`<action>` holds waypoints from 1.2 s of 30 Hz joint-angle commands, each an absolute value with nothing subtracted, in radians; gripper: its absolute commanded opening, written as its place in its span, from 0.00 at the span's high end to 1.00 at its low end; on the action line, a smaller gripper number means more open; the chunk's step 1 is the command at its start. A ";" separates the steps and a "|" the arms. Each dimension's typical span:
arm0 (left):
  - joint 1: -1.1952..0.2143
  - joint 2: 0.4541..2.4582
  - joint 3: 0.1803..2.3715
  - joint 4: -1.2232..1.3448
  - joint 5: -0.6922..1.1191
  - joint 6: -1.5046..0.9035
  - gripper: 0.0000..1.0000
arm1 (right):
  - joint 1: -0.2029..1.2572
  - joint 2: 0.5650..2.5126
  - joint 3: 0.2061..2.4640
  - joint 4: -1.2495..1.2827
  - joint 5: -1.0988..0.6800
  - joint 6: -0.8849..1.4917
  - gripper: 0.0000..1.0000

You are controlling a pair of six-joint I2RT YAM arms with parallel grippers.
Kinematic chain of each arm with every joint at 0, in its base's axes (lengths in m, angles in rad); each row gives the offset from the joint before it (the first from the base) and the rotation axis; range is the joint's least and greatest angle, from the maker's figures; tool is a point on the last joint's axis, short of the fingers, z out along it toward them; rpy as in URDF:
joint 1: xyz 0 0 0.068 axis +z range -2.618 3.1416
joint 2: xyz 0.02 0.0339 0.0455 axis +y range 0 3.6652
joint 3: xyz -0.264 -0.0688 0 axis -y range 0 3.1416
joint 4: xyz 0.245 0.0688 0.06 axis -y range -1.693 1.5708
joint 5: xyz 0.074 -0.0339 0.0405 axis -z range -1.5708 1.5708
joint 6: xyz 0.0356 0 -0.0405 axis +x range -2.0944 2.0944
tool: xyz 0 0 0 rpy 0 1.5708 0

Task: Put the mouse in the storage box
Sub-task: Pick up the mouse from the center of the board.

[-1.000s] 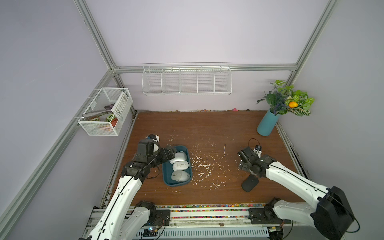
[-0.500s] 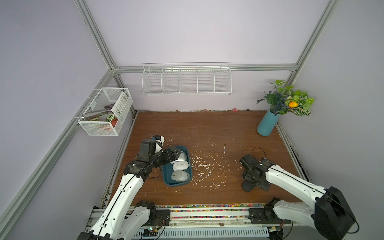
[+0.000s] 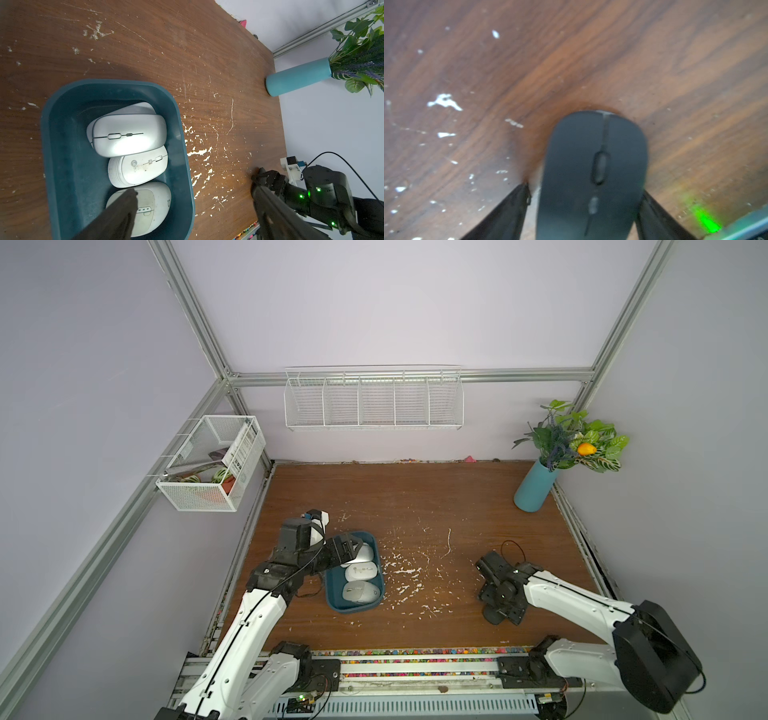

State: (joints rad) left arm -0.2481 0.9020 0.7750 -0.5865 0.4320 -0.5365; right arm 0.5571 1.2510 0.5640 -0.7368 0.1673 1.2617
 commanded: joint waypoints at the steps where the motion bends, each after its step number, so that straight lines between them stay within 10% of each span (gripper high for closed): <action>1: -0.250 0.884 0.761 -0.571 0.444 -0.514 0.08 | 0.555 1.294 0.540 -0.722 0.125 1.269 0.29; 11: -0.248 0.893 0.761 -0.554 0.504 -0.509 0.08 | 0.558 1.259 0.561 -0.632 0.083 1.071 0.64; 23: -0.248 0.930 0.739 -0.434 0.814 -0.528 0.11 | 0.617 1.069 0.743 -0.489 0.114 0.512 0.70; 36: -0.344 0.974 0.755 -0.374 0.941 -0.571 0.19 | 1.059 1.094 0.671 -0.015 0.013 -0.085 0.67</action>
State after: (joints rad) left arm -0.3092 0.9771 0.7624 -0.4244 0.9180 -0.5606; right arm 1.0119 1.0760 0.7128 -0.1795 0.0513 0.1242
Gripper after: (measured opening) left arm 0.806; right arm 0.604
